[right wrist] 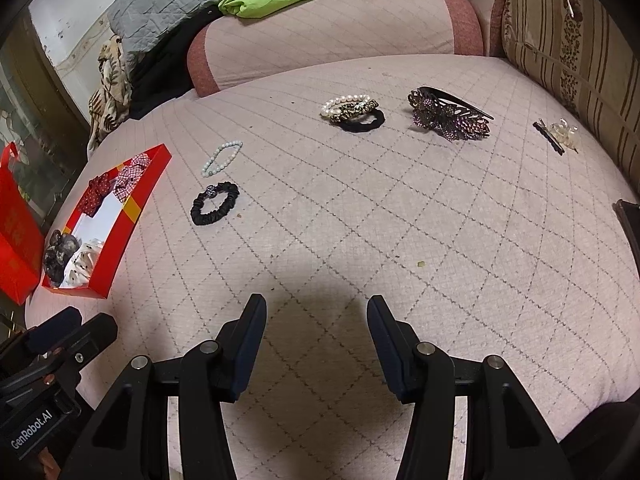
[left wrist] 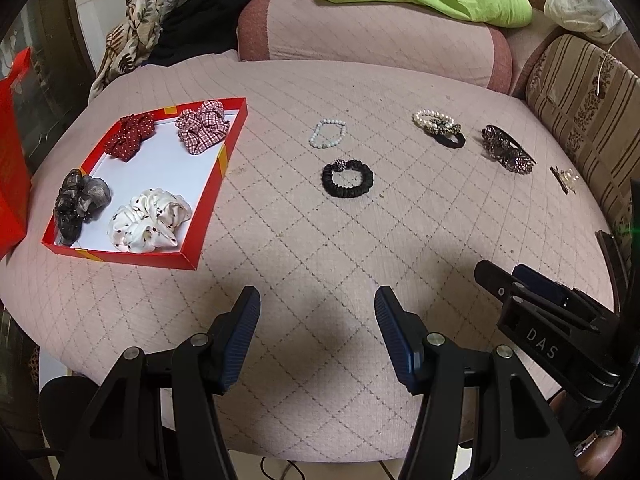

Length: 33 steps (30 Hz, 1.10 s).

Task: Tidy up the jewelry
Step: 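Move both tools back toward the bracelets and hair ties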

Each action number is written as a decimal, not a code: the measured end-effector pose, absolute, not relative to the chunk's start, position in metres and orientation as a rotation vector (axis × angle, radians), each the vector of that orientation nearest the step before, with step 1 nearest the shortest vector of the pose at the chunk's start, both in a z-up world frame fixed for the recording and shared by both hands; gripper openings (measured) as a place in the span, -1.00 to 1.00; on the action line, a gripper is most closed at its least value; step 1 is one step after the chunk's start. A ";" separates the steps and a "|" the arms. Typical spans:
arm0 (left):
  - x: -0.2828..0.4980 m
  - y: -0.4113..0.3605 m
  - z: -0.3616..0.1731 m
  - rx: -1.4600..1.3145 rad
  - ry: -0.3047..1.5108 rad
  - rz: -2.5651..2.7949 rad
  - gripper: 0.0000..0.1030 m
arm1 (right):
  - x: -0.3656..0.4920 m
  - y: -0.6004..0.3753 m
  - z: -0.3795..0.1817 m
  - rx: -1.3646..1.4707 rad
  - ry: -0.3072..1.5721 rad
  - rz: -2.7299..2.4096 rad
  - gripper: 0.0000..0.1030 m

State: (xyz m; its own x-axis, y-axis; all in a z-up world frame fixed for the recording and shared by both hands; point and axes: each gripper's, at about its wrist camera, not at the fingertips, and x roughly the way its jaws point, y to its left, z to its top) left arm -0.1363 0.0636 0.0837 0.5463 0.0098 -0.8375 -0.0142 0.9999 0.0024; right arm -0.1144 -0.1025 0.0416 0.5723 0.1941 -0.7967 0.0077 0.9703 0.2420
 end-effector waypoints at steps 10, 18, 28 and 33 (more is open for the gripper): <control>-0.128 0.069 0.075 -0.037 1.037 0.016 0.14 | -0.111 -0.110 0.035 0.253 0.968 0.104 0.11; -0.105 0.084 0.079 -0.050 1.040 0.021 0.14 | -0.107 -0.121 0.031 0.276 0.961 0.091 0.11; -0.042 0.084 0.061 -0.061 1.077 -0.032 0.14 | -0.085 -0.161 0.037 0.307 0.928 0.033 0.15; -0.011 0.084 0.049 -0.089 1.079 -0.042 0.14 | -0.057 -0.163 0.043 0.296 0.920 0.069 0.15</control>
